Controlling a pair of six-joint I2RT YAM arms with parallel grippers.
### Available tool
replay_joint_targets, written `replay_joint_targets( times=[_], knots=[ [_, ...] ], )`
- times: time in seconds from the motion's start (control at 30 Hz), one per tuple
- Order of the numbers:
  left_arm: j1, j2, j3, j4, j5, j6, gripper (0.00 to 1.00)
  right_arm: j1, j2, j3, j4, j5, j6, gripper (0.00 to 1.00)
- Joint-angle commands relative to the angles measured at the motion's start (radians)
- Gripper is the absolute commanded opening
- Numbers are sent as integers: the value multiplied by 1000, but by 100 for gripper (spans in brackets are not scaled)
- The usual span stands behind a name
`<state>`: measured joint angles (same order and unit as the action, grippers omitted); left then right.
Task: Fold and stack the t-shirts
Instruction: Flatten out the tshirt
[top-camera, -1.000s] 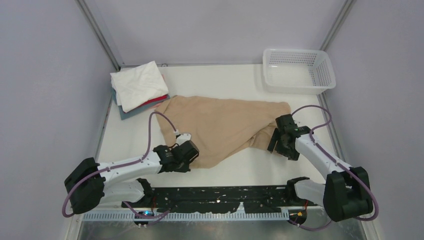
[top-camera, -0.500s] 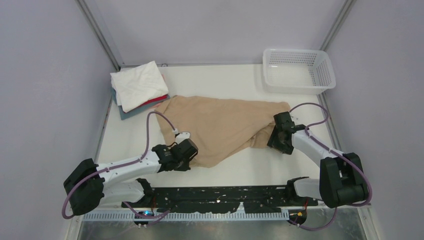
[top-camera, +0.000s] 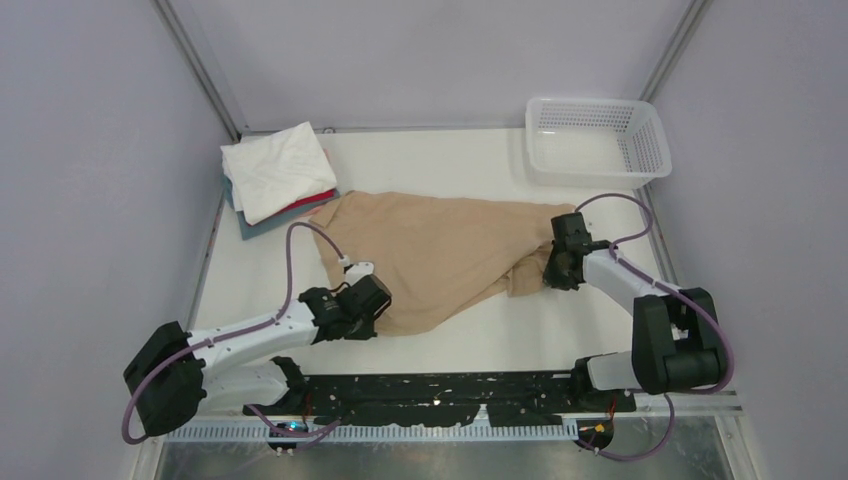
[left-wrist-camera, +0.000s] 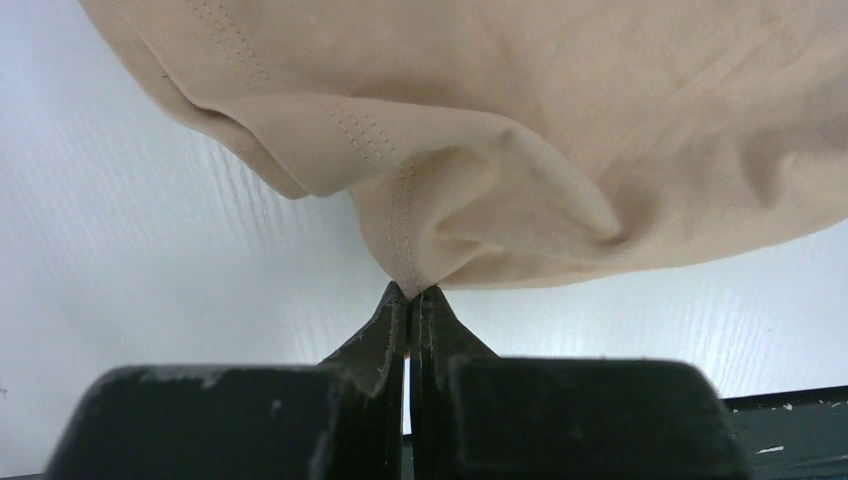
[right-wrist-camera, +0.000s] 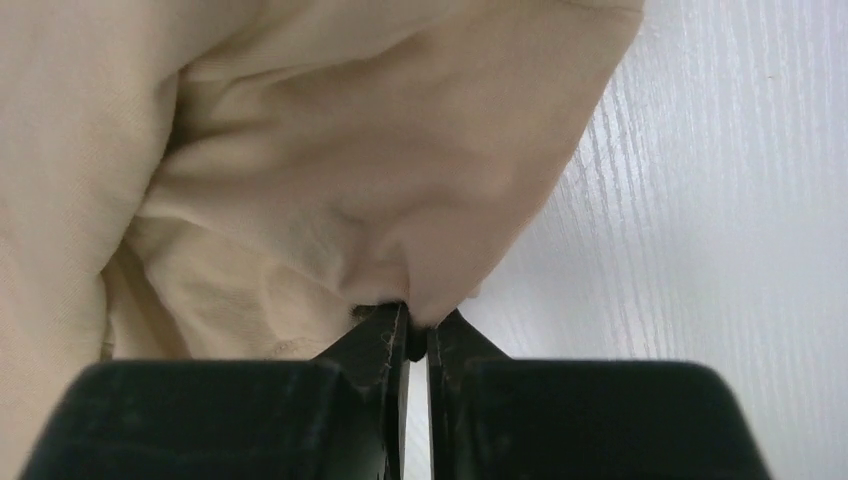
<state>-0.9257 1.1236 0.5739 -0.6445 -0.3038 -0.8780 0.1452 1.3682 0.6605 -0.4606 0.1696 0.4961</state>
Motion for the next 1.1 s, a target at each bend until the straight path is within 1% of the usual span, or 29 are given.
replay_joint_targets(
  times=[0.0, 0.1, 0.27, 0.33, 0.43, 0.47, 0.5, 0.57, 0.6, 0.67, 0.73, 0.8, 0.9, 0.93, 0.97, 1.07],
  knots=[
    [12, -38, 41, -15, -43, 4, 0, -6, 20, -35, 6, -36, -34, 7],
    [29, -71, 52, -24, -78, 12, 0, -5, -82, -43, 27, -6, -57, 6],
    [85, -137, 86, -9, -121, 55, 0, 2, -257, -9, 40, -18, -116, 6],
    [116, -164, 105, 6, -144, 76, 0, 21, -342, -10, 86, 9, -135, 6],
    [161, -216, 145, 40, -180, 125, 0, 69, -477, -18, 222, 120, -175, 6],
    [175, -231, 163, 48, -198, 142, 0, 80, -497, -19, 262, 147, -184, 6],
    [191, -248, 181, 60, -217, 165, 0, 95, -527, -16, 338, 185, -203, 6],
    [213, -283, 231, 62, -292, 201, 0, 111, -545, 16, 429, 235, -238, 6],
    [217, -299, 260, 62, -329, 219, 0, 115, -552, 48, 457, 248, -266, 6],
    [221, -329, 324, 68, -377, 264, 0, 128, -565, 85, 580, 268, -314, 6],
    [223, -356, 379, 90, -414, 324, 0, 132, -575, 128, 644, 242, -340, 6],
    [223, -377, 439, 124, -431, 387, 0, 134, -580, 188, 674, 198, -368, 6],
    [223, -413, 557, 140, -424, 475, 0, 139, -592, 318, 670, 150, -414, 6],
    [223, -426, 596, 142, -419, 505, 0, 139, -600, 343, 652, 119, -430, 6],
    [223, -436, 637, 140, -417, 528, 0, 138, -605, 408, 634, 105, -439, 6],
    [222, -461, 763, 119, -367, 608, 0, 139, -620, 551, 510, 51, -475, 6]
  ],
)
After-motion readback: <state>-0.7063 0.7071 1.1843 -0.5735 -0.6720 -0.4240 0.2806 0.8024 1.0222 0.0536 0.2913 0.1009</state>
